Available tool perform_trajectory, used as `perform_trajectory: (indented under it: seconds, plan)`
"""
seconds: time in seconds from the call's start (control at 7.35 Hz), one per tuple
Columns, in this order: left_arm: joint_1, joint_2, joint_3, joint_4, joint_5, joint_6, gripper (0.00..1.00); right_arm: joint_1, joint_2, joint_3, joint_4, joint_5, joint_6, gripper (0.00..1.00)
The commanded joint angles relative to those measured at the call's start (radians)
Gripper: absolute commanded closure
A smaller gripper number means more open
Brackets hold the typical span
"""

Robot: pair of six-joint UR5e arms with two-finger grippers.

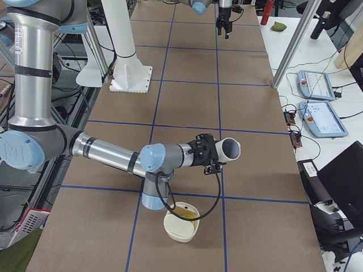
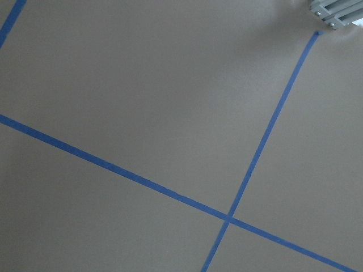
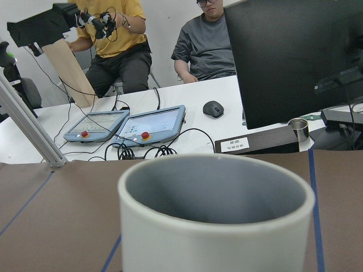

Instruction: Left arm hands cup to right arm to dump lemon

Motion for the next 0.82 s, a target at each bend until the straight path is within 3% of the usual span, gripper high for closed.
perform_trajectory:
  seconds: [0.0, 0.27, 0.41, 0.68]
  plan:
    - [0.014, -0.002, 0.000, -0.004, 0.014, 0.000, 0.00, -0.104, 0.066, 0.038, -0.172, -0.061, -0.233, 0.87]
    - [0.022, -0.006, 0.000, -0.006, 0.014, 0.000, 0.00, -0.239, 0.104, 0.048, -0.281, -0.251, -0.473, 0.87]
    - [0.023, -0.008, 0.000, -0.006, 0.012, 0.000, 0.00, -0.326, 0.139, 0.071, -0.350, -0.335, -0.484, 0.87]
    - [0.023, -0.009, 0.000, -0.006, 0.012, 0.000, 0.00, -0.512, 0.178, 0.134, -0.505, -0.597, -0.555, 0.87]
